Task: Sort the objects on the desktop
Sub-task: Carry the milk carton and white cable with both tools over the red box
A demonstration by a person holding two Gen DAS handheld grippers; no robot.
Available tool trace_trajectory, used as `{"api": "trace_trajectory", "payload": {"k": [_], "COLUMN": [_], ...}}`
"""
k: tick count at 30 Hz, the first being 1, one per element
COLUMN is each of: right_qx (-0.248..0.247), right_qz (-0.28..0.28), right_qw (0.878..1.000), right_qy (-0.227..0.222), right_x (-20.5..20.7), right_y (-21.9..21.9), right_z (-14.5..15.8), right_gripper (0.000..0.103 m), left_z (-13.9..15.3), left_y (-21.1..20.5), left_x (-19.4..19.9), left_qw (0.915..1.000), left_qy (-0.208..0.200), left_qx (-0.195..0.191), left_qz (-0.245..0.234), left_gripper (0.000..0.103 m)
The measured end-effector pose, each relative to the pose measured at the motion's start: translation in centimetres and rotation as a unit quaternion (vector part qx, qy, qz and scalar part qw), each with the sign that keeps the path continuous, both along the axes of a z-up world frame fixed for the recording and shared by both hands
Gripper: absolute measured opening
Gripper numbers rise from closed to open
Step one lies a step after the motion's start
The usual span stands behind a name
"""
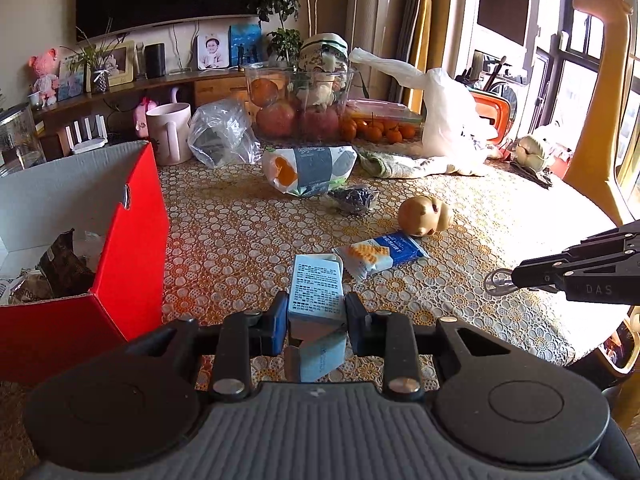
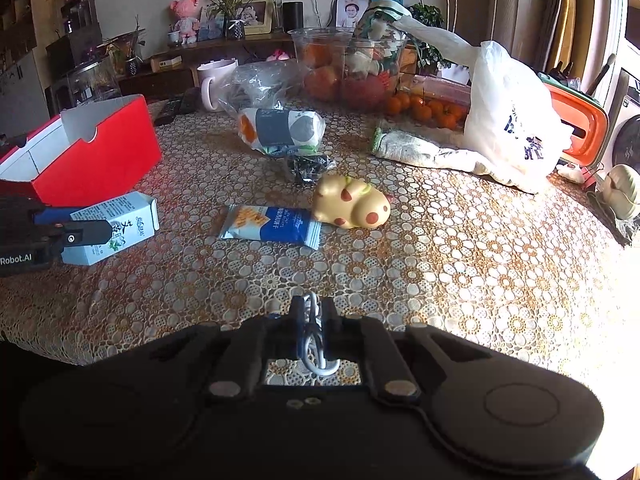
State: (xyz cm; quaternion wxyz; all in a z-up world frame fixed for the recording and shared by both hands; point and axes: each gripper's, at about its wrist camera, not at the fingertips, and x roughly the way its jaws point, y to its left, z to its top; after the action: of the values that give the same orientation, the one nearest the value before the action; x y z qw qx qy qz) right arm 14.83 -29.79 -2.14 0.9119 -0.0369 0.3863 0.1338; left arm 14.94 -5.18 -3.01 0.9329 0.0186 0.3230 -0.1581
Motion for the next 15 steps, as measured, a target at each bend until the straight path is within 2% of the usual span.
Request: {"api": "trace_trajectory", "payload": {"k": [8,15], "right_qx": [0.027,0.042], "right_qz": [0.028,0.070], "right_qw": [0.999,0.996], "right_qy": [-0.015,-0.034], "right_x": [-0.2,-0.5], "right_y": [1.8,4.8], "right_z": [3.3,6.5], "right_gripper": [0.007,0.007], "left_z": [2.3,4.5], "left_y": [1.5,4.8], "left_x": [-1.3,-3.0], "left_qw": [0.9999,0.9990], "left_qy": [-0.010,-0.022], "left_qx": [-0.011,-0.031], "left_qz": [0.005,0.023], "left_gripper": [0.029,0.029]}}
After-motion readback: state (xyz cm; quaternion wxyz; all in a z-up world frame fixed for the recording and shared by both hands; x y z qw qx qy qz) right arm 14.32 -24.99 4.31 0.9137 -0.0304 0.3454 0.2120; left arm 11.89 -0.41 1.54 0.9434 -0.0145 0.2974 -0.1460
